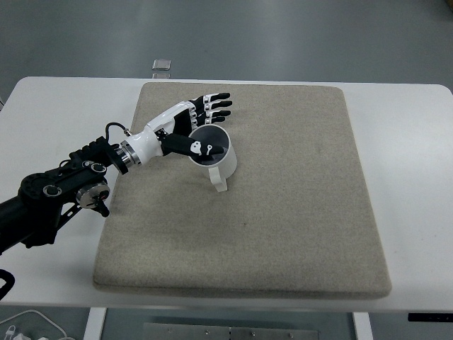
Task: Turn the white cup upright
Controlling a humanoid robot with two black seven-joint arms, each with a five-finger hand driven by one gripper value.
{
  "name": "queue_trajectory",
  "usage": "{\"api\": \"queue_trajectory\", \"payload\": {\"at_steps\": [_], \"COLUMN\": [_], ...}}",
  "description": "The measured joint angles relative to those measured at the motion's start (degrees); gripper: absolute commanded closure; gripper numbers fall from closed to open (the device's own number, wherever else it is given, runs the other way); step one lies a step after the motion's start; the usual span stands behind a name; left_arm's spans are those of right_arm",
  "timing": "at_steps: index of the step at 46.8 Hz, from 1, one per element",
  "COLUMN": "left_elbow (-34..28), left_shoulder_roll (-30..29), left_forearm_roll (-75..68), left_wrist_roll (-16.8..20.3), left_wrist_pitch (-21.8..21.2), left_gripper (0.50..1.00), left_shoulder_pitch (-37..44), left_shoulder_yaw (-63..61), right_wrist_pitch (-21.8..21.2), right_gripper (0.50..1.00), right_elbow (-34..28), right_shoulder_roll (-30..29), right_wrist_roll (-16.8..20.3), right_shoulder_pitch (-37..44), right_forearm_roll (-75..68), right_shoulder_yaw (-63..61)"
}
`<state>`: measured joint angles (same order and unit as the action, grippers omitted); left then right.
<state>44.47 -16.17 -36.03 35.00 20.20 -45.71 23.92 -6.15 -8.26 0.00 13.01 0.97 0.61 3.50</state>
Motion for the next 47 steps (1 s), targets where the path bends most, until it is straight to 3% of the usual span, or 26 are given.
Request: {"api": "queue_trajectory", "payload": {"at_steps": [28, 47], "left_elbow": [0.6, 0.6], "left_shoulder_roll": [-1.2, -5.1], "left_forearm_roll": [2.0, 4.4], "left_wrist_roll": [0.0, 0.0], "left_wrist_pitch": [-0.2, 0.0], "left_gripper": [0.508, 0.506], "left_shoulder_pitch": [-1.2, -3.2], "left_shoulder_yaw": [0.4, 0.7], "right_wrist_pitch": [0.0, 0.0], "right_gripper": [0.570, 0.570], "right_elbow": [0.0, 0.0], "right_shoulder_roll": [0.0, 0.0], "right_wrist_roll": [0.0, 0.0], "right_shoulder_pitch": [0.0, 0.0], "right_forearm_roll": [0.0, 0.0], "right_shoulder_yaw": [0.0, 0.0]}}
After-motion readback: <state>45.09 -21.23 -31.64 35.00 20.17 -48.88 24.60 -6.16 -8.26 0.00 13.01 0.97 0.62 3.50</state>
